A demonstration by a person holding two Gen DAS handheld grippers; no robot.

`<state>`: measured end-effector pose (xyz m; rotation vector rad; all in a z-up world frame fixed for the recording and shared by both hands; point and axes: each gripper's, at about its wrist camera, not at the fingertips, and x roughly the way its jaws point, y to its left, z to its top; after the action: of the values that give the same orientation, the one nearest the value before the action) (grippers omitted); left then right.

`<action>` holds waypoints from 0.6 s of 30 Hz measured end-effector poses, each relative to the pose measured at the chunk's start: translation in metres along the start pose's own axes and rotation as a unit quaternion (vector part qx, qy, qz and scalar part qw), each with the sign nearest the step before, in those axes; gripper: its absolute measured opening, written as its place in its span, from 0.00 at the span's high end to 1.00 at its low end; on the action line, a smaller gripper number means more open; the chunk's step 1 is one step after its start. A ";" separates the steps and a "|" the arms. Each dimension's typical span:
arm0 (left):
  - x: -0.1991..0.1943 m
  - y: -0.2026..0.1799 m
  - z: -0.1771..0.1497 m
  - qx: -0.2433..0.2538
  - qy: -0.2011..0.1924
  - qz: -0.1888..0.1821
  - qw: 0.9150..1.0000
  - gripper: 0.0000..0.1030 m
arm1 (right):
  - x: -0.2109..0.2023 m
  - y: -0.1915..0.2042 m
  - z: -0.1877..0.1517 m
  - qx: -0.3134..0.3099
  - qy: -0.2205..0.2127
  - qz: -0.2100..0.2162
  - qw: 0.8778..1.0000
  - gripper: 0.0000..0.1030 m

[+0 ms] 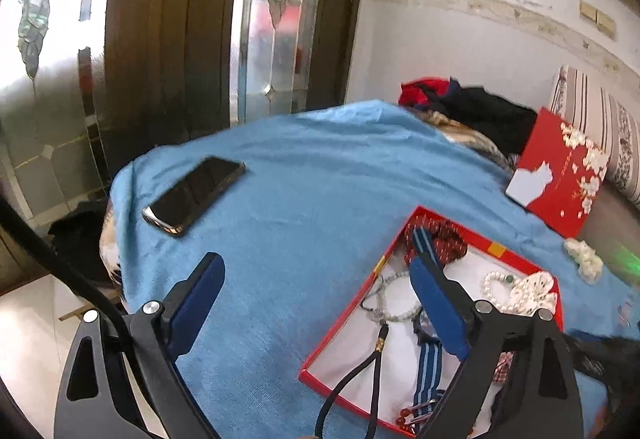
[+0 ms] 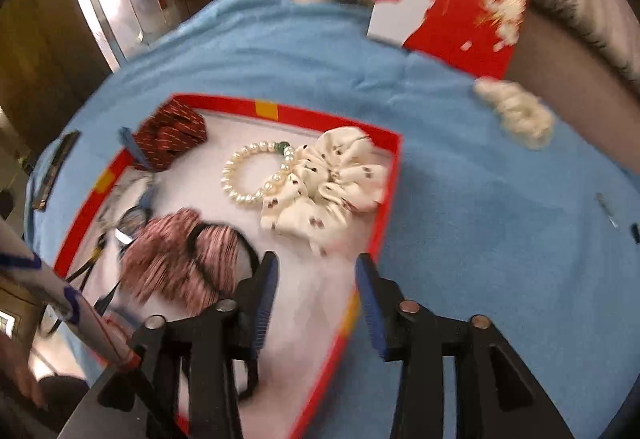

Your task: Organize jewelry

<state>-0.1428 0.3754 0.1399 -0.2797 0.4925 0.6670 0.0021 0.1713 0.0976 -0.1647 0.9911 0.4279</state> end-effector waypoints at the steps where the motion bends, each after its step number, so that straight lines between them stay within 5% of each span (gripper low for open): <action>1: -0.007 0.001 0.001 0.000 -0.016 0.008 1.000 0.09 | -0.013 -0.003 -0.010 0.004 -0.012 0.000 1.000 0.48; 6: -0.050 0.002 0.001 0.011 -0.111 0.046 0.993 0.00 | -0.070 -0.025 -0.073 0.043 -0.046 -0.019 0.998 0.45; 8: -0.071 -0.005 0.002 0.026 -0.118 0.039 0.992 0.00 | -0.088 -0.036 -0.099 0.066 -0.054 -0.027 0.996 0.44; 13: -0.128 -0.041 -0.013 0.098 -0.104 -0.018 0.990 0.00 | -0.115 -0.056 -0.133 0.103 -0.069 -0.052 0.991 0.43; 18: -0.158 -0.081 -0.039 0.158 -0.026 -0.068 0.985 0.00 | -0.138 -0.056 -0.147 0.091 -0.093 -0.085 0.988 0.39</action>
<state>-0.2105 0.2165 0.1961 0.0048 0.5167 0.4538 -0.1532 0.0352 0.1304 -0.0433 0.8201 0.1917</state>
